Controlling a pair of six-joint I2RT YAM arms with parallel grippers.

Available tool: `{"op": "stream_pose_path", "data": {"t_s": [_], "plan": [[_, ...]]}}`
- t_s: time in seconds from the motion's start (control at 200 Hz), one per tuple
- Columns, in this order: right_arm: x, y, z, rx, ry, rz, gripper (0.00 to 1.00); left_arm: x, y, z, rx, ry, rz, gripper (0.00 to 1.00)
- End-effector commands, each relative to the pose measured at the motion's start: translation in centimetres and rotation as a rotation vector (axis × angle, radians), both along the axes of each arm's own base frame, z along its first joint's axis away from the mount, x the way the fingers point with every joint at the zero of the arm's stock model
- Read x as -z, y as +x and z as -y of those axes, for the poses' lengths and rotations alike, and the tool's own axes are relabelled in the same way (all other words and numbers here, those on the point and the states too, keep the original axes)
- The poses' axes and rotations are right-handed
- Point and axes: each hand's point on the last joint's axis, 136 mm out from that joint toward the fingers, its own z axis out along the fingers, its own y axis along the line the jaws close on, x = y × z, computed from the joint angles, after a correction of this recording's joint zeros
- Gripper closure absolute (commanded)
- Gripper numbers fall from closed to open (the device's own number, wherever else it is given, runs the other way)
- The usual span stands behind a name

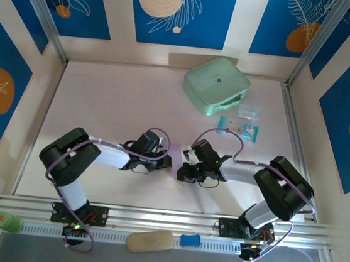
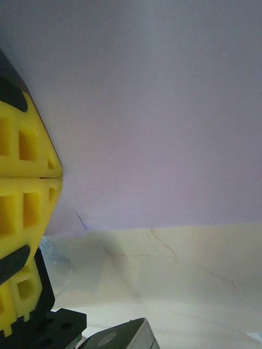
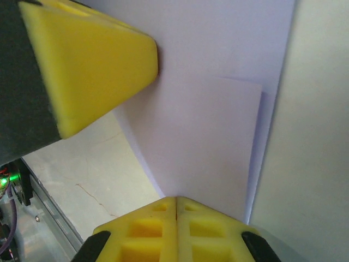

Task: Fold a paper plane with a square sheet of paper (pick it up from the middle)
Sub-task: Third fold the triangle at the center of the table.

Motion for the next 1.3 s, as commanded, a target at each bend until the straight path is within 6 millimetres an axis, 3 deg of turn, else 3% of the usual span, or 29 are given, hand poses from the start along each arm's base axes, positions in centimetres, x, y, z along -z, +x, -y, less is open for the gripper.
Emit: {"op": "stream_pose_path", "data": {"t_s": [0.0,0.26,0.535,0.795,1.295], "plan": [[-0.5,-0.3,0.6,-0.013,-0.043,-0.013,0.98,1.7,-0.6,-0.8,-0.019,0.020,-0.038,1.00],[-3.8,1.2,-1.9,-0.062,0.043,0.052,0.93,2.0,-0.9,-1.4,-0.029,0.044,-0.048,1.00],[-1.3,1.0,-2.8,-0.070,0.021,0.009,0.93,1.8,-0.8,-1.4,-0.036,0.037,-0.045,1.00],[1.7,-1.0,-0.6,-0.048,-0.048,-0.048,0.94,1.8,-0.8,-1.3,-0.034,0.038,-0.045,1.00],[1.9,-2.9,2.9,0.025,-0.111,-0.056,0.93,2.1,-0.7,-1.5,-0.037,0.044,-0.051,1.00]]}}
